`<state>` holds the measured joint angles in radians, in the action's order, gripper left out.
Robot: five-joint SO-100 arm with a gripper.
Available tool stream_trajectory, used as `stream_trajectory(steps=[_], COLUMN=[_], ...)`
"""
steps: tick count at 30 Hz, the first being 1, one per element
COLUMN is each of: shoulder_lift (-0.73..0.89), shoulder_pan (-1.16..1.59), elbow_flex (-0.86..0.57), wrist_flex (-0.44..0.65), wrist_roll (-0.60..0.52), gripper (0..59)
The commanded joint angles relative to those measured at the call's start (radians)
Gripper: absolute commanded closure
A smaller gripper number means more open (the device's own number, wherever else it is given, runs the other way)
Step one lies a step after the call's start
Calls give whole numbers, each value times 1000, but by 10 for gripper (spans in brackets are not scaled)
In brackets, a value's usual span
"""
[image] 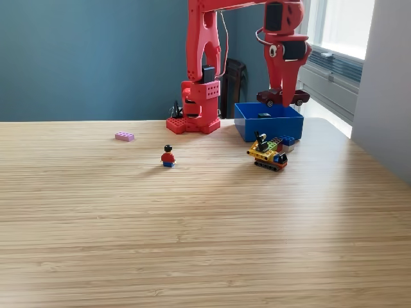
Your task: Grasp a lego block and put it in the bin.
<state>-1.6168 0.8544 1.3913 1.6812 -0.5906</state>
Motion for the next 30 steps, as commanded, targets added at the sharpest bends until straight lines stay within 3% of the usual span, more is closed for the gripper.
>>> stream_trajectory(steps=[1, 13, 30], shoulder_lift=[-29, -29, -18], shoulder_pan=[150, 459, 497], elbow_flex=[23, 98, 98], wrist_flex=[17, 57, 57], wrist_roll=[29, 109, 207], gripper=[586, 586, 583])
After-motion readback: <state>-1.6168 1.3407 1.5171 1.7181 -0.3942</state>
